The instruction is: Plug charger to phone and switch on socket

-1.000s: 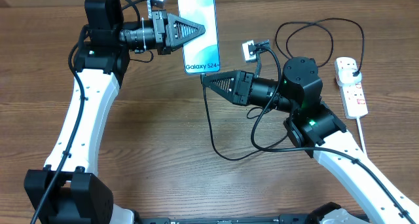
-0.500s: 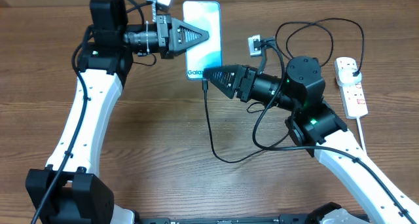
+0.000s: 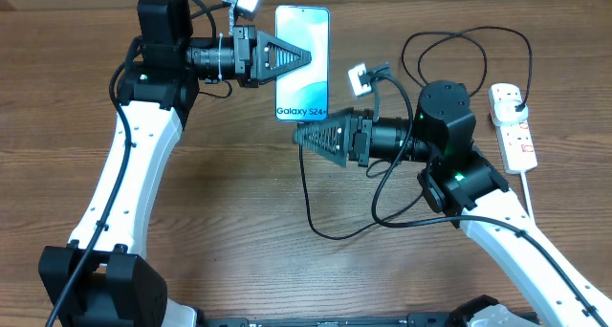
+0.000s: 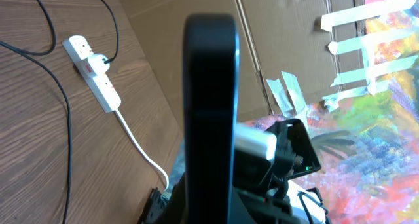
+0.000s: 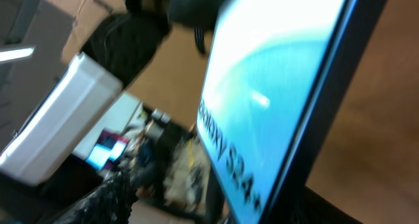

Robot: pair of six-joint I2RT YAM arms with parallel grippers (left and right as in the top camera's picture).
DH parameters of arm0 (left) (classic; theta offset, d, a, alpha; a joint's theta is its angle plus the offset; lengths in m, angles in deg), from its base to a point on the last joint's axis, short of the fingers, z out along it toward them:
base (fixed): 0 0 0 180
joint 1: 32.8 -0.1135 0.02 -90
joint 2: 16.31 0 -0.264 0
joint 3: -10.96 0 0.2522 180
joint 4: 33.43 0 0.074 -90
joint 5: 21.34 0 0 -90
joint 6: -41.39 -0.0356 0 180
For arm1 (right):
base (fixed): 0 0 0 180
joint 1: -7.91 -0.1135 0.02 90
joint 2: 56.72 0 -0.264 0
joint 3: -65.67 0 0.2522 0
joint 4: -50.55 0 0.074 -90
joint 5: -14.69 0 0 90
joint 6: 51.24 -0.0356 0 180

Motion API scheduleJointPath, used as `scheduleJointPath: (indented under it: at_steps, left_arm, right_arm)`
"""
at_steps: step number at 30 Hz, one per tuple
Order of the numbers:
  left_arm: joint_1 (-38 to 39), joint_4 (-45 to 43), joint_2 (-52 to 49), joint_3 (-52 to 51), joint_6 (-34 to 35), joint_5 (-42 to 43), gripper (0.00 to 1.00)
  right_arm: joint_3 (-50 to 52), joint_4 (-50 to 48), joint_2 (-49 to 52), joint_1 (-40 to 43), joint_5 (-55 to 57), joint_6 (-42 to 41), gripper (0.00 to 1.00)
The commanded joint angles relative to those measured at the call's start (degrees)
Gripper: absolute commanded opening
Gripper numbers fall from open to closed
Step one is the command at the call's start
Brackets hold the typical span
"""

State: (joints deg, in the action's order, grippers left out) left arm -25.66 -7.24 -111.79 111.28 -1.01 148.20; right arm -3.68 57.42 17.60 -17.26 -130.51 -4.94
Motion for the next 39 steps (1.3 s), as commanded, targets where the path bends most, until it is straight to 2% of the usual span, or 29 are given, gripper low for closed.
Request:
scheduleJointPath:
  at_steps: [1, 3, 5, 7, 9, 16, 17, 19, 25, 32, 39]
  left_arm:
    - [-0.04, -0.26, 0.72, 0.52, -1.36, 1.66, 0.04]
    - [-0.04, -0.26, 0.72, 0.52, -1.36, 1.66, 0.04]
    - [-0.02, -0.26, 0.72, 0.52, -1.36, 1.64, 0.04]
    - [-0.02, -0.26, 0.72, 0.52, -1.36, 1.64, 0.04]
    - [-0.02, -0.26, 0.72, 0.52, -1.36, 1.46, 0.04]
    - [-0.02, -0.22, 0.72, 0.52, -1.33, 1.51, 0.04]
    - [-0.02, -0.24, 0.72, 0.52, -1.33, 1.51, 0.04]
    - [-0.02, -0.24, 0.72, 0.52, -1.33, 1.49, 0.04]
    - [-0.02, -0.24, 0.72, 0.52, -1.33, 1.49, 0.04]
    - [0.09, -0.22, 0.72, 0.52, -1.68, 2.91, 0.04]
    - [0.09, -0.24, 0.72, 0.52, -2.95, 5.44, 0.04]
  right_arm:
    - [-0.72, 3.93, 0.07, 0.11, -3.82, 0.81, 0.68]
    - [-0.63, 7.45, 0.24, 0.11, -1.84, 2.05, 0.65]
    - [-0.63, 9.01, 0.44, 0.11, -0.94, 2.25, 0.58]
    - [-0.63, 8.48, 0.50, 0.11, -0.94, 2.25, 0.42]
    - [-0.63, 6.78, 0.50, 0.11, -0.94, 2.21, 0.32]
    - [-0.63, 2.62, 0.50, 0.11, -0.79, 1.77, 0.30]
    - [-0.63, 2.64, 0.50, 0.11, -0.79, 1.79, 0.23]
    - [-0.63, 2.67, 0.50, 0.11, -0.81, 1.79, 0.15]
    - [-0.63, 2.67, 0.50, 0.11, -0.81, 1.77, 0.04]
    - [-0.63, 1.99, 0.50, 0.11, 2.25, 0.09, 0.04]
    - [-0.63, -3.37, 0.50, 0.13, 2.97, -2.80, 0.04]
